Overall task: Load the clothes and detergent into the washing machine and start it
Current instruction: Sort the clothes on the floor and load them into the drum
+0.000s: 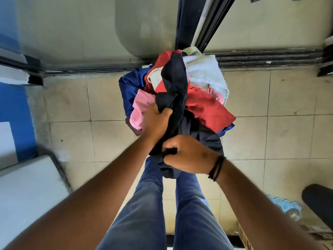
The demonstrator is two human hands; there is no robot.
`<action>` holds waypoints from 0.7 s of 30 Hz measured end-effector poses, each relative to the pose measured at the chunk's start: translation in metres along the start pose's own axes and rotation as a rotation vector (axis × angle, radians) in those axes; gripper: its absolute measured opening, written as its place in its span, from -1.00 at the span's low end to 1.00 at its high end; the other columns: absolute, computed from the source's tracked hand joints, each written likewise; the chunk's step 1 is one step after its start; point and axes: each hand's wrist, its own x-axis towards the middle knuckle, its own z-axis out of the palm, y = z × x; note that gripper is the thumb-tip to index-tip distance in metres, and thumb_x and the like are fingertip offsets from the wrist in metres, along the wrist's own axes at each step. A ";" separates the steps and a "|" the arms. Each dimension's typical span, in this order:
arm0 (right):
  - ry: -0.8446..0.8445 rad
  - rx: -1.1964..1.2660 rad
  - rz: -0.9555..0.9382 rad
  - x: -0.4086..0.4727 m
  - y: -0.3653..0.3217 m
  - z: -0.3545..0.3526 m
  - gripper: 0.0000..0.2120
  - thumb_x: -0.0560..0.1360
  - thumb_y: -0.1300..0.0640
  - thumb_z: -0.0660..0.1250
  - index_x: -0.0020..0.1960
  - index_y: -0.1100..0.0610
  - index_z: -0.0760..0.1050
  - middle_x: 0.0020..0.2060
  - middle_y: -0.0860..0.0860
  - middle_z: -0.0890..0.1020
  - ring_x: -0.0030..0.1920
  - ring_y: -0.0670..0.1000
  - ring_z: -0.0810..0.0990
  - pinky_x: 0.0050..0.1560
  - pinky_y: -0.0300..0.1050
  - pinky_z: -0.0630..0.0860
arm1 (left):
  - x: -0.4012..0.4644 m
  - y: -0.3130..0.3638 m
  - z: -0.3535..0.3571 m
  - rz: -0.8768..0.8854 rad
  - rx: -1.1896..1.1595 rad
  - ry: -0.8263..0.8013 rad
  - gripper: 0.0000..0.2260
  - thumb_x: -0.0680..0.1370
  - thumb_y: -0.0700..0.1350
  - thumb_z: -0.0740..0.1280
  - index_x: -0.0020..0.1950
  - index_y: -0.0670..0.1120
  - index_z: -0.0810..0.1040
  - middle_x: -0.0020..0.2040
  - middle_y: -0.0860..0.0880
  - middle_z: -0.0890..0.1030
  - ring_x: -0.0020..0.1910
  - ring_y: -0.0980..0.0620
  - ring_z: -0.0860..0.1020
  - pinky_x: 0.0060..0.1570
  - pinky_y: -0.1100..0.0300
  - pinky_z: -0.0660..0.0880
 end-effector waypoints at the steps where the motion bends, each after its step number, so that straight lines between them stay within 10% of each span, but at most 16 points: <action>1: -0.051 -0.068 0.027 -0.004 0.001 -0.010 -0.77 0.32 -0.01 0.22 -0.26 0.13 0.55 -0.36 0.03 0.62 -0.28 0.04 0.59 -0.16 0.07 0.56 | -0.008 -0.002 0.007 -0.023 -0.047 0.015 -0.87 0.52 -0.16 0.32 -0.18 -0.19 0.50 -0.34 -0.03 0.51 -0.34 0.02 0.42 -0.28 0.16 0.36; 7: 0.895 0.014 0.017 0.012 0.004 -0.046 -0.83 0.44 0.01 0.33 -0.24 0.08 0.45 -0.38 -0.06 0.49 -0.33 -0.08 0.42 -0.22 -0.16 0.39 | -0.092 -0.003 0.026 -0.127 -0.471 -0.016 -0.86 0.33 -0.16 0.19 -0.41 -0.02 0.30 -0.49 0.15 0.30 -0.45 0.12 0.23 -0.41 0.17 0.21; 13: 0.125 -0.353 0.464 0.091 0.065 -0.014 -0.22 0.35 -0.17 0.46 0.41 0.14 0.25 0.35 0.24 0.40 0.32 0.26 0.45 0.28 0.09 0.46 | -0.159 -0.015 0.040 -0.045 -0.506 -0.358 -0.75 0.39 -0.24 0.20 -0.45 0.01 0.30 -0.49 0.09 0.34 -0.42 0.15 0.28 -0.37 0.19 0.21; 21: 0.483 -0.159 0.324 0.076 0.061 -0.011 -0.81 0.48 0.07 0.23 -0.03 0.13 0.55 -0.02 0.21 0.66 0.05 0.28 0.61 0.02 0.02 0.52 | -0.079 -0.064 0.010 -0.075 -0.385 0.169 -0.60 0.49 0.30 0.21 -0.16 -0.04 0.49 -0.28 0.14 0.52 -0.28 0.18 0.45 -0.16 0.20 0.42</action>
